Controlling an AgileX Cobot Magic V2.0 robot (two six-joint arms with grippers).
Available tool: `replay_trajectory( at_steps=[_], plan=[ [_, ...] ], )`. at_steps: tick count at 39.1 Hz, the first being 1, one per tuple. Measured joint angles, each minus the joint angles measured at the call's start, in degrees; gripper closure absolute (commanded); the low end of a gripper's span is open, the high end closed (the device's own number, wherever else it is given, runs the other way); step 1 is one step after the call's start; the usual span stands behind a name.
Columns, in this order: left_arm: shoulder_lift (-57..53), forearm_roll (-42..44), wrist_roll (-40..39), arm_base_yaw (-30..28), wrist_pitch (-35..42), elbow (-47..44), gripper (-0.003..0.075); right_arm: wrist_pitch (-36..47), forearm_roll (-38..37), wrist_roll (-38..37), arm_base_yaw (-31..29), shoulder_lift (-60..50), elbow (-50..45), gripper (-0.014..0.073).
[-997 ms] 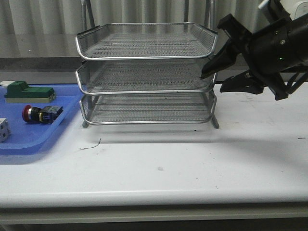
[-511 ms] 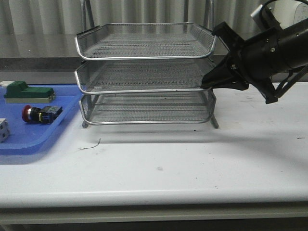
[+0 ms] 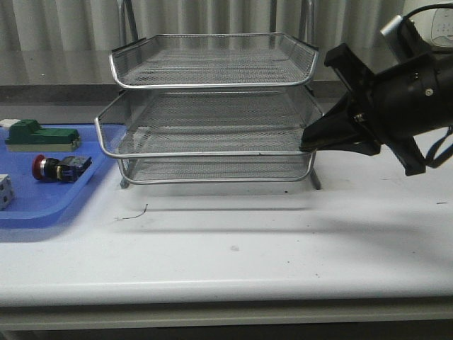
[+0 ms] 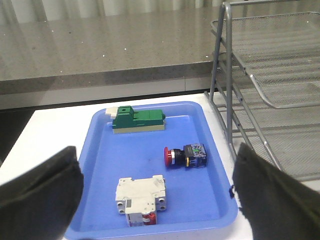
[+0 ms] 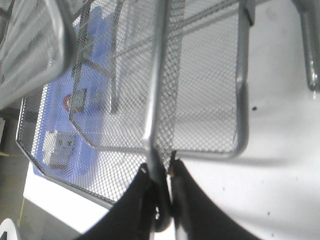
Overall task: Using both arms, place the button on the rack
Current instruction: 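Pull the middle mesh tier outward toward the robot with the right gripper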
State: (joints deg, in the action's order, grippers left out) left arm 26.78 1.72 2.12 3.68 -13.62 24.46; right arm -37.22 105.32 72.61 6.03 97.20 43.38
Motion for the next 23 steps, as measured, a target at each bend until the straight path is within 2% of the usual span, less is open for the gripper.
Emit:
replay_trajectory(
  at_steps=[10,17,20,23],
  plan=[
    [0.0,0.0,0.0,0.0,0.0,0.0,0.0144,-1.6,0.0,4.1,0.0,-7.3,-10.8,0.0579],
    [0.0,0.0,0.0,0.0,0.0,0.0,0.0144,-2.1,0.1,5.7,0.0,-10.1,-14.8,0.0564],
    [0.0,0.0,0.0,0.0,0.0,0.0,0.0144,-2.1,0.1,6.0,0.0,-10.1,-14.9,0.0459],
    [0.0,0.0,0.0,0.0,0.0,0.0,0.0144,-1.8,0.1,6.0,0.0,-10.1,-14.9,0.0295]
  ],
)
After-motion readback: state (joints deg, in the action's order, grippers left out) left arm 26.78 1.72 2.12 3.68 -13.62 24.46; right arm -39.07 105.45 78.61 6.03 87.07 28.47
